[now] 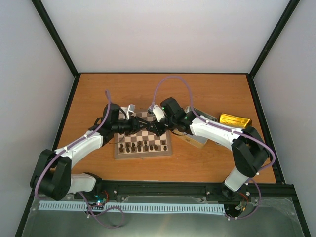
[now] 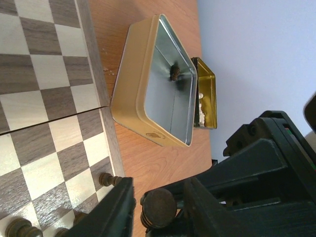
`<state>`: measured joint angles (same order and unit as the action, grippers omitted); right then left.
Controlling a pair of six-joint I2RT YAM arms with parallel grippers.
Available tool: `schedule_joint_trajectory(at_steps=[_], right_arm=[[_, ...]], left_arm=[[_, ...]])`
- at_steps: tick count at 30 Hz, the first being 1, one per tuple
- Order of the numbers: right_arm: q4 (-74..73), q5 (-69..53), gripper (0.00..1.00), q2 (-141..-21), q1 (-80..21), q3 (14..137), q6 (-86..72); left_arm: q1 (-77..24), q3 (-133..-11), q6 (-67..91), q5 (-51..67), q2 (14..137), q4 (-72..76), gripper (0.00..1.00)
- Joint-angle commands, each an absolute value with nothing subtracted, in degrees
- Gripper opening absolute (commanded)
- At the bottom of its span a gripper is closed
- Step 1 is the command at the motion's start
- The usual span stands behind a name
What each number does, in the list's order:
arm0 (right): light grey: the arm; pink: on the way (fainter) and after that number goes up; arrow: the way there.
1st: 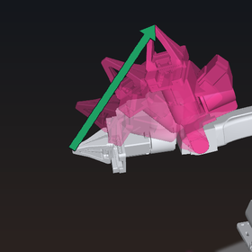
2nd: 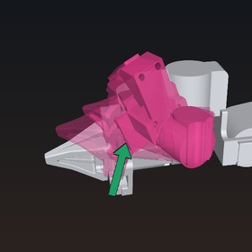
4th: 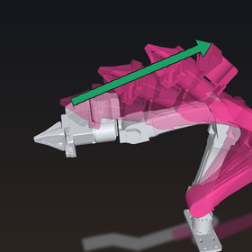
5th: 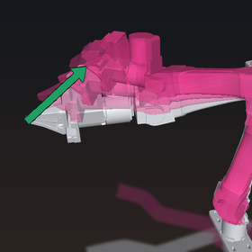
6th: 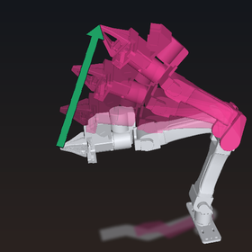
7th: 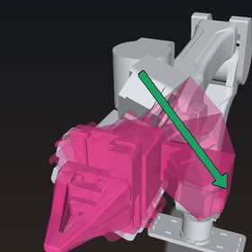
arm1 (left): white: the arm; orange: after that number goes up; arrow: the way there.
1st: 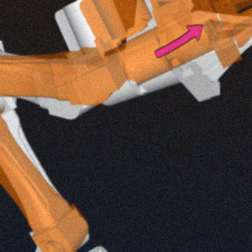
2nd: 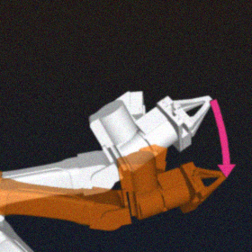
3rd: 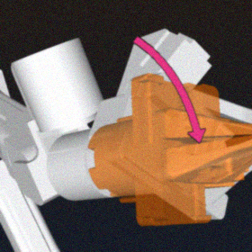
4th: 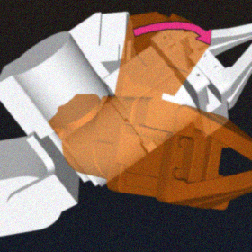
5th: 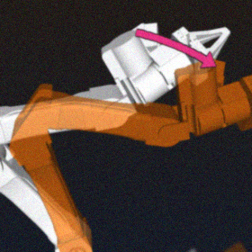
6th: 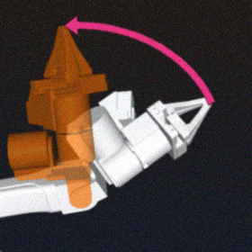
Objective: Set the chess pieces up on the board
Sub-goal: Place the chess piece on the chessboard.
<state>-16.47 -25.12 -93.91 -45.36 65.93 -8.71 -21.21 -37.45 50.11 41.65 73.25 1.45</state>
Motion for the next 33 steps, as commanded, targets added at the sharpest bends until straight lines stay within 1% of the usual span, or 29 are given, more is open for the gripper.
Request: schedule_joint_trajectory(at_steps=[1,5,9,12,16,18,21,23,28,30,33], right_arm=[[-13.6,-25.5,0.06,-92.8,-45.5,65.5,-10.0],[-12.6,-24.1,0.08,-92.1,-45.4,65.0,-13.8],[-9.7,-23.2,0.12,-89.9,-45.4,63.3,-18.7],[-6.2,-22.9,0.21,-86.8,-45.4,60.9,-23.0],[0.5,-24.0,0.37,-82.3,-45.4,55.2,-30.7],[4.1,-24.1,0.42,-80.4,-45.4,52.6,-35.7],[12.2,-24.8,0.46,-77.8,-45.4,48.6,-43.7],[16.5,-25.1,0.47,-77.4,-45.5,47.3,-48.9],[24.8,-25.7,0.47,-78.0,-45.6,46.0,-55.6],[28.5,-25.5,0.47,-78.6,-45.5,45.4,-57.6],[32.0,-24.7,0.43,-79.5,-45.6,44.7,-60.6]], left_arm=[[-20.9,-37.1,52.1,44.0,73.7,4.6,0.24],[-20.9,-36.2,53.5,44.1,72.5,5.0,0.18],[-20.9,-35.7,55.8,44.2,70.4,6.1,0.15],[-20.9,-35.5,57.9,43.9,68.6,7.0,0.14],[-20.9,-35.7,61.3,43.1,65.9,7.8,0.15],[-20.9,-35.7,63.9,42.7,64.6,8.4,0.15],[-20.9,-35.8,68.6,42.8,62.8,10.4,0.16],[-20.8,-35.9,72.5,42.7,62.0,11.9,0.16],[-20.9,-35.0,82.0,44.0,61.4,18.5,0.18],[-20.9,-34.5,85.0,44.2,61.5,21.2,0.18],[-20.9,-34.4,87.4,44.2,61.5,22.4,0.18]])
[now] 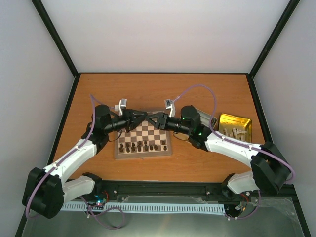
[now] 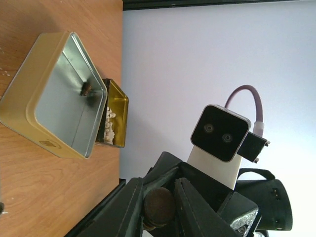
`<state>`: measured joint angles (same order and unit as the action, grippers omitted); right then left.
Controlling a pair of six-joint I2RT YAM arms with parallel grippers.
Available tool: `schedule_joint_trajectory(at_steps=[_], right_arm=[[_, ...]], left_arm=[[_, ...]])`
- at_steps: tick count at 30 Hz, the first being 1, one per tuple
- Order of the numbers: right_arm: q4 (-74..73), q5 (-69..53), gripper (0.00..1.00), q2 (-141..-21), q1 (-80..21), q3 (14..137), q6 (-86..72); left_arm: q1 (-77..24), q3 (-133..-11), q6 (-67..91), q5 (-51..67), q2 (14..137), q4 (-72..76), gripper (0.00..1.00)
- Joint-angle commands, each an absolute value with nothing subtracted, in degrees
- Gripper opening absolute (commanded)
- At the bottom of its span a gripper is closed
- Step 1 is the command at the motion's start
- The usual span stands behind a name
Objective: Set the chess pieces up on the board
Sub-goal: Place the chess piece on the chessboard.
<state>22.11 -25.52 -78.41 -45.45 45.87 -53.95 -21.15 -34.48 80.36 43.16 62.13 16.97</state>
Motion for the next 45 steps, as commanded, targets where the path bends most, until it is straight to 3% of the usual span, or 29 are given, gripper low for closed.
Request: schedule_joint_trajectory(at_steps=[1,9,15,18,21,26,33,35,39,45], right_arm=[[33.1,-24.5,0.41,-79.9,-45.6,44.5,-61.4],[35.9,-24.3,0.27,-82.6,-45.8,43.8,-65.6],[34.4,-22.4,0.12,-81.9,-45.8,43.0,-66.4],[31.5,-21.2,0.07,-81.7,-45.8,43.6,-66.3],[27.9,-20.6,0.04,-81.1,-45.8,44.2,-66.0],[12.0,-20.0,0.04,-79.0,-45.6,47.2,-61.6],[-35.0,-16.4,0.05,-89.2,-44.6,66.7,-39.5],[-43.6,-12.5,0.04,-93.5,-45.3,73.7,-33.4],[-52.2,-7.8,0.04,-100.7,-47.0,82.0,-27.7],[-59.4,-7.4,0.04,-110.5,-49.4,91.7,-24.8]], left_arm=[[-20.9,-34.4,87.9,44.1,61.4,22.7,0.18],[-20.9,-32.9,91.0,43.8,61.3,24.3,0.18],[-20.8,-31.4,91.4,43.6,61.0,24.9,0.19],[-20.9,-32.0,89.2,43.3,60.7,22.9,0.22],[-20.9,-33.2,84.0,41.4,59.5,16.3,0.32],[-20.9,-34.0,71.2,31.2,55.7,2.0,0.5],[-20.8,-36.2,50.7,3.2,48.9,-18.5,0.69],[-20.9,-38.5,45.1,-1.9,47.5,-21.4,0.79],[-20.8,-43.4,34.6,-7.5,48.0,-24.8,0.87],[-20.9,-44.5,30.5,-16.2,49.5,-26.4,0.91]])
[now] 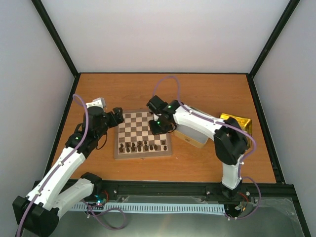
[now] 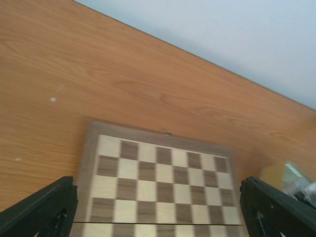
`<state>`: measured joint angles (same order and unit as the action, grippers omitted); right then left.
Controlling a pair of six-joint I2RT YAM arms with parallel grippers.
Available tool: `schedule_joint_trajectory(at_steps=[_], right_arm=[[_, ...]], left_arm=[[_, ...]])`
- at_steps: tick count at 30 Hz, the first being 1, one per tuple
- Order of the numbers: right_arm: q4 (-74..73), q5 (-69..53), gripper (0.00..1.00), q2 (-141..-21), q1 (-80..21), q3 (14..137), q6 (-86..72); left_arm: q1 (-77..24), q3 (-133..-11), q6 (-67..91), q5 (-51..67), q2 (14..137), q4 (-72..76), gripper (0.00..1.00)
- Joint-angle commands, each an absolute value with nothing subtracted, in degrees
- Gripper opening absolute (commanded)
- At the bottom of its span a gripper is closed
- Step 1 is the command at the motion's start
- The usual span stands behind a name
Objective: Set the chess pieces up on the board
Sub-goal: Place the chess piece on the chessboard.
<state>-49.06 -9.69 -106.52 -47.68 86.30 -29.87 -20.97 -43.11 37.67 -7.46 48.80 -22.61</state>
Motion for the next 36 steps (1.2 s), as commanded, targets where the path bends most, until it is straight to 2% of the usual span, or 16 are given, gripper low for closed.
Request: schedule_joint_trajectory(at_steps=[1,12,23,36], right_arm=[[-60.2,-7.7,0.04,-111.6,-49.7,92.8,-24.6],[-65.1,-11.3,0.05,-119.5,-51.5,100.9,-21.9],[-66.3,-11.3,0.06,-122.4,-52.8,101.9,-20.4],[-67.0,-8.6,0.19,-123.8,-53.2,104.3,-21.3]], left_arm=[[-20.8,-44.5,30.5,-16.0,49.5,-26.1,0.92],[-20.8,-43.1,30.3,-15.1,47.7,-24.8,0.94],[-20.8,-42.9,30.5,-15.3,47.7,-25.0,0.97],[-20.8,-42.4,30.7,-14.4,48.4,-24.5,0.97]])
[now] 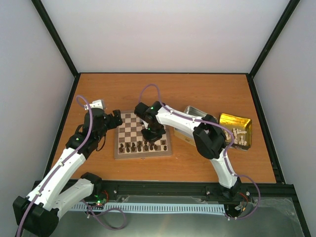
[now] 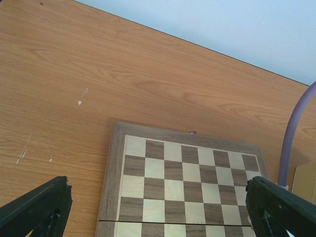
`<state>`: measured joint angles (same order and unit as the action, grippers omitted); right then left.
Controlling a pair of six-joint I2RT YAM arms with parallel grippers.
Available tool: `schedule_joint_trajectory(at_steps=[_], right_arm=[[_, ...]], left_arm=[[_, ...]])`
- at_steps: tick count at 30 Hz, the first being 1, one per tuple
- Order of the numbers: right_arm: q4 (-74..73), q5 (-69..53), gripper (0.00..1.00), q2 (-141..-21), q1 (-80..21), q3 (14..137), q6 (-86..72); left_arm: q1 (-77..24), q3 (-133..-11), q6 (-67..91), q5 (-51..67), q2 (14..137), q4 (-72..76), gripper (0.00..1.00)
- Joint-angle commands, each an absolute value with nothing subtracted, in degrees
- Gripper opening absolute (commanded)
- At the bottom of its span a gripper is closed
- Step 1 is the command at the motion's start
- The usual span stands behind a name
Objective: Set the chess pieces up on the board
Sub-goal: Place the chess piece on the chessboard, then pick up the chess piece from the storage box.
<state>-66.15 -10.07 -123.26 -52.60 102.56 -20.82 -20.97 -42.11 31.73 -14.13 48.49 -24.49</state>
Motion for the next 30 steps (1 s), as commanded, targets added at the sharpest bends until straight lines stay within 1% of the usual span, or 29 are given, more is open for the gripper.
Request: schedule_joint_trajectory(at_steps=[1,8,11,15,19,23,25,27,30], right_arm=[[-67.0,-8.6,0.19,-123.8,-53.2,104.3,-21.5],[-65.6,-7.7,0.24,-122.2,-53.1,104.5,-23.0],[-62.4,-5.3,0.28,-120.2,-53.0,105.4,-26.3],[-58.2,-1.0,0.3,-116.1,-51.7,105.0,-31.7],[-53.7,4.9,0.32,-107.7,-48.1,96.3,-36.1],[-49.5,8.8,0.33,-96.2,-40.4,82.7,-38.6],[-49.0,12.3,0.32,-92.3,-37.0,78.4,-38.4],[-49.7,16.8,0.33,-90.4,-34.1,75.5,-37.7],[-52.0,21.3,0.31,-91.6,-29.6,73.5,-37.3]], left_arm=[[-20.8,-42.4,30.8,-14.3,48.4,-24.5,0.98],[-20.8,-42.5,30.6,-14.1,48.5,-24.6,0.97],[-20.8,-42.9,29.0,-11.1,48.4,-24.1,0.98],[-20.8,-43.0,27.6,-8.6,47.4,-22.9,0.98],[-20.8,-43.9,26.4,-6.5,46.8,-22.1,0.98],[-20.8,-44.7,26.5,-4.7,47.6,-20.6,0.98],[-20.8,-44.8,27.2,-3.7,48.4,-19.9,0.98],[-20.9,-44.8,28.0,-2.9,49.3,-19.3,0.98],[-20.8,-45.0,28.5,-2.5,50.7,-18.9,0.98]])
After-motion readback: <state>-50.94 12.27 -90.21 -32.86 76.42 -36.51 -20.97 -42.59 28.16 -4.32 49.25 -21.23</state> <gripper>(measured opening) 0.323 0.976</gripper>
